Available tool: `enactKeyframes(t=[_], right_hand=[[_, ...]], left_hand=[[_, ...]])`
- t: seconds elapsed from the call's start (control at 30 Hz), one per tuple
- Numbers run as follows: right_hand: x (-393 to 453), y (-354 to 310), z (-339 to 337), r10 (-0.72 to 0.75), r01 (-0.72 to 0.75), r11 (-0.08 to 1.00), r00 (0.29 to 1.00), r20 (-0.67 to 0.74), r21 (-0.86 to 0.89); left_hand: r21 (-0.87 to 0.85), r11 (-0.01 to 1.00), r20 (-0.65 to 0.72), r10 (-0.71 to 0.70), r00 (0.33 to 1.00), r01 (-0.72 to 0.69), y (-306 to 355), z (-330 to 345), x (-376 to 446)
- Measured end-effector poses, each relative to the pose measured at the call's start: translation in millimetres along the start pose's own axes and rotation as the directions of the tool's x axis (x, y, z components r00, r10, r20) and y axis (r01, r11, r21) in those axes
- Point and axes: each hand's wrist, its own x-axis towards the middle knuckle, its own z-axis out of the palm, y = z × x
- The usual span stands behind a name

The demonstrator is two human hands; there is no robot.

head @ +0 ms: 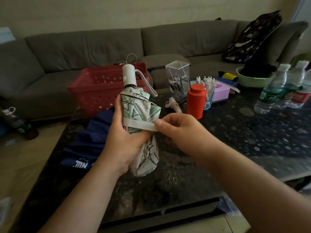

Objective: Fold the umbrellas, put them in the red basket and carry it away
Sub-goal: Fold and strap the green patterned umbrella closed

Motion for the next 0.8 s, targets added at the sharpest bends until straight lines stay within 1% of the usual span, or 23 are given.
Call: enactKeyframes(t=[0.07,0.1,0.2,0.3,0.33,0.4,0.5,0.57,0.63,0.7,0.8], right_hand=[[-3.0,-2.7,-2.5,-0.001,-0.007,0.99,0.999,0.053,0.141],[-5.1,-4.4,-1.7,-0.033,0.023,0.986,0.998,0.062,0.163],[-8.7,-9.1,-4.1,-0.103,0.101,0.982,0.995,0.008,0.161],[-7.6,-16.0,-18.3,-0.078,0.093,0.943,0.995,-0.061,0.318],[-7.4,-17.3,-21.1,-0.069,0.085,0.946,0.996,-0.062,0.314],[-7.2,-15.7,-18.6,-0.03,0.036,0.977,0.999,-0.03,0.212],[-6.0,-3.1,-2.4,0.062,-0.058,0.997,0.994,0.093,-0.045],[-3.4,5.8,7.0,0.074,-0.057,0.991,0.988,0.138,-0.12],[-1.0,8.8,7.4,0.044,-0.029,0.989,0.994,0.103,-0.147],[-0.1,6.9,2.0,0.02,-0.016,0.998,0.998,0.058,-0.063],[-3.9,-2.5,-6.2,-0.003,-0.007,0.984,0.998,0.055,0.177]], left_hand=[[0.005,1.0,0.004,-0.005,1.0,0.005,0.4,-2.2,-0.3],[0.012,1.0,0.005,-0.004,1.0,0.004,0.5,-2.7,-1.1],[0.034,0.999,0.013,0.006,1.0,-0.006,-0.8,-4.9,-0.4],[-0.008,1.0,-0.013,-0.023,1.0,0.023,-3.3,-10.0,5.7],[-0.027,0.999,-0.029,-0.028,0.999,0.028,-4.6,-11.8,7.8],[-0.044,0.999,-0.06,-0.02,0.998,0.017,-5.2,-12.6,9.5],[-0.027,0.999,-0.066,0.026,0.997,-0.028,-3.9,-6.4,7.0],[-0.024,0.999,-0.063,0.047,0.997,-0.049,-3.4,-2.0,5.1],[-0.037,0.998,-0.053,0.049,0.997,-0.051,-3.0,0.1,4.2],[-0.013,0.998,-0.046,0.063,0.997,-0.064,-3.5,-1.4,4.0],[0.015,0.999,-0.061,0.051,0.997,-0.05,-3.6,-4.4,3.5]])
